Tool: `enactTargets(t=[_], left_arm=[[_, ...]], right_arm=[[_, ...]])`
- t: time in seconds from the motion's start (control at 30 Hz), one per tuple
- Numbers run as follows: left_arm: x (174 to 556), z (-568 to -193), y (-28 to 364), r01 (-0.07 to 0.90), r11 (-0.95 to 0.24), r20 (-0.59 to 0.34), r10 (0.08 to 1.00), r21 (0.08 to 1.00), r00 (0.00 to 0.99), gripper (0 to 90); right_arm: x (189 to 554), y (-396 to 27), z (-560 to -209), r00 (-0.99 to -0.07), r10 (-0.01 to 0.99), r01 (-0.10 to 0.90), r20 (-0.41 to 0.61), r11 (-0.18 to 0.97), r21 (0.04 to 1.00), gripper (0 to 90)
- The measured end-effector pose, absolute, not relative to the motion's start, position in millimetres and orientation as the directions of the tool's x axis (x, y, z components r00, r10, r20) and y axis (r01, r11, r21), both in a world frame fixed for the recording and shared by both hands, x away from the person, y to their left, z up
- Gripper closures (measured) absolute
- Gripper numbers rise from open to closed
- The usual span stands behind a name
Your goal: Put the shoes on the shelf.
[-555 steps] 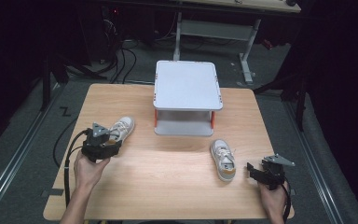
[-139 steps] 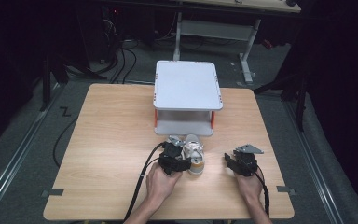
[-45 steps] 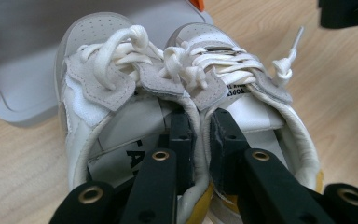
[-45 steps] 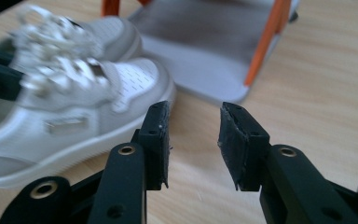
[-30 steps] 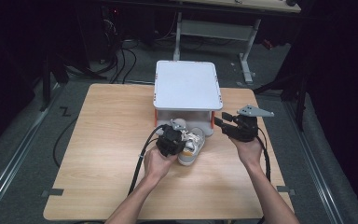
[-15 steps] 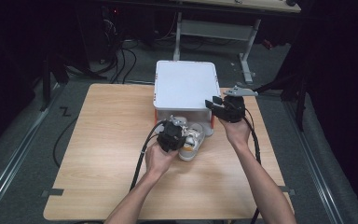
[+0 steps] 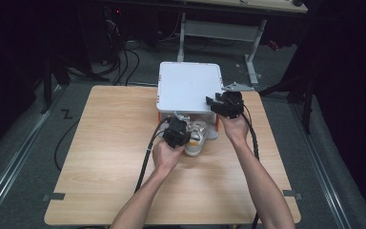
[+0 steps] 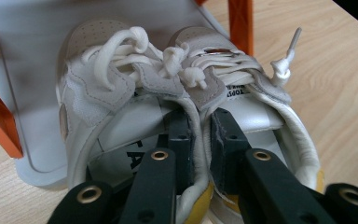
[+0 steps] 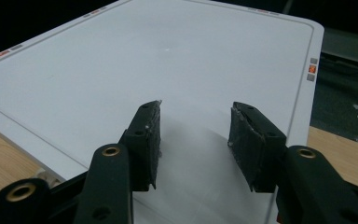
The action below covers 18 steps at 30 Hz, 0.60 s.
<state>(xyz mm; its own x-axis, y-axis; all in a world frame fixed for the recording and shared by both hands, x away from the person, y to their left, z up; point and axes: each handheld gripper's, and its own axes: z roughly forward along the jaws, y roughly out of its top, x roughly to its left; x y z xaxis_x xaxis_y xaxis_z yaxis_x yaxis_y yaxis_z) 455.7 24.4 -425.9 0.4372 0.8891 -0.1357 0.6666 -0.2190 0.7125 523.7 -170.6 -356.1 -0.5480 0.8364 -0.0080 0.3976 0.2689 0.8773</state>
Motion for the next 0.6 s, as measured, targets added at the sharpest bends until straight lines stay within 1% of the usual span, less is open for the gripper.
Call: enactTargets(t=[0.07, 0.2, 0.33, 0.4, 0.6], left_arm=[[459.7, -428.5, 24.5, 0.672, -0.207, -0.139, 0.895, 0.711, 0.423, 79.2], [467.2, -433.4, 21.2, 0.669, -0.225, -0.102, 0.905, 0.708, 0.413, 79.1], [475.2, -436.9, 19.2, 0.674, -0.205, -0.107, 0.914, 0.709, 0.391, 79.1], [478.8, -437.6, 16.0, 0.667, -0.214, -0.083, 0.919, 0.714, 0.385, 79.0], [486.7, -439.4, 9.1, 0.659, -0.194, -0.078, 0.93, 0.727, 0.359, 79.0]], right_arm=[[524.4, -169.0, -354.3, -0.546, 0.838, 0.407, -0.014, 0.28, 0.869, 53.6], [524.9, -167.9, -354.9, -0.543, 0.84, 0.406, -0.014, 0.278, 0.87, 53.6], [524.9, -166.8, -354.4, -0.539, 0.842, 0.411, -0.016, 0.28, 0.868, 53.7], [525.5, -166.8, -353.9, -0.542, 0.84, 0.41, -0.022, 0.287, 0.866, 53.7], [525.1, -165.9, -353.9, -0.541, 0.841, 0.409, -0.028, 0.292, 0.864, 53.8]])
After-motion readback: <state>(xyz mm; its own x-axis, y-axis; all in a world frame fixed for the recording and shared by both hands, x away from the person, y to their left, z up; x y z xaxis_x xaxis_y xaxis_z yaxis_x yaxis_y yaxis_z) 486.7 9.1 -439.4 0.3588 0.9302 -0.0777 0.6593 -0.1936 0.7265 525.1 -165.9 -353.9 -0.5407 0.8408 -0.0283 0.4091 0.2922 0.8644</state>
